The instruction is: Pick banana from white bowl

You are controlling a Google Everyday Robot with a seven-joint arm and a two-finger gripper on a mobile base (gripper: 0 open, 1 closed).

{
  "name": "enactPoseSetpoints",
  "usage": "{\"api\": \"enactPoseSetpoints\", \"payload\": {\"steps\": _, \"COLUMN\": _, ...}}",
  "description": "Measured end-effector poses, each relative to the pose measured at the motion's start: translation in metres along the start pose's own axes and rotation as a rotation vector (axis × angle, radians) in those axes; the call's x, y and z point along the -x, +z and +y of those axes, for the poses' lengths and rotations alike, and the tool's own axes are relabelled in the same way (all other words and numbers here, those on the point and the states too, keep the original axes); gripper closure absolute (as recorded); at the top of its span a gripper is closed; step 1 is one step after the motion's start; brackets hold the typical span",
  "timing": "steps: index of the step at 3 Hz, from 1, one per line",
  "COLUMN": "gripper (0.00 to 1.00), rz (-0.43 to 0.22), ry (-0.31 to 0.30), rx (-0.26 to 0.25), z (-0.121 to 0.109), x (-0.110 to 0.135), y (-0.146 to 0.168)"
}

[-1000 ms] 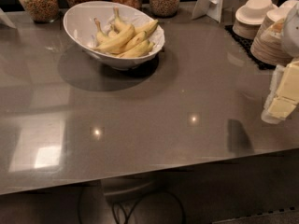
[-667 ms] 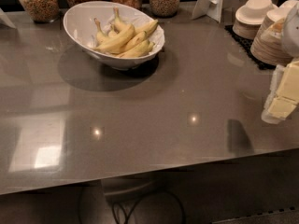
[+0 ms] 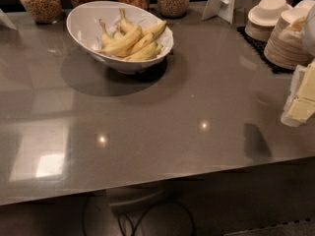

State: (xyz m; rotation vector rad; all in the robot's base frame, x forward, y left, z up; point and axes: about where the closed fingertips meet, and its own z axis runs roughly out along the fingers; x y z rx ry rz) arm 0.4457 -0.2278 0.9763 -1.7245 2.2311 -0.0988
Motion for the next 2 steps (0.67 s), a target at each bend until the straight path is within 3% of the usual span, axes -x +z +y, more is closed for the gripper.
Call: {"api": "enactPoseSetpoints", "payload": {"steps": 2, "gripper": 0.00, "rz": 0.000, "ry": 0.000, "rx": 0.000, "z": -0.0096, "x": -0.0087, "y": 0.0006}}
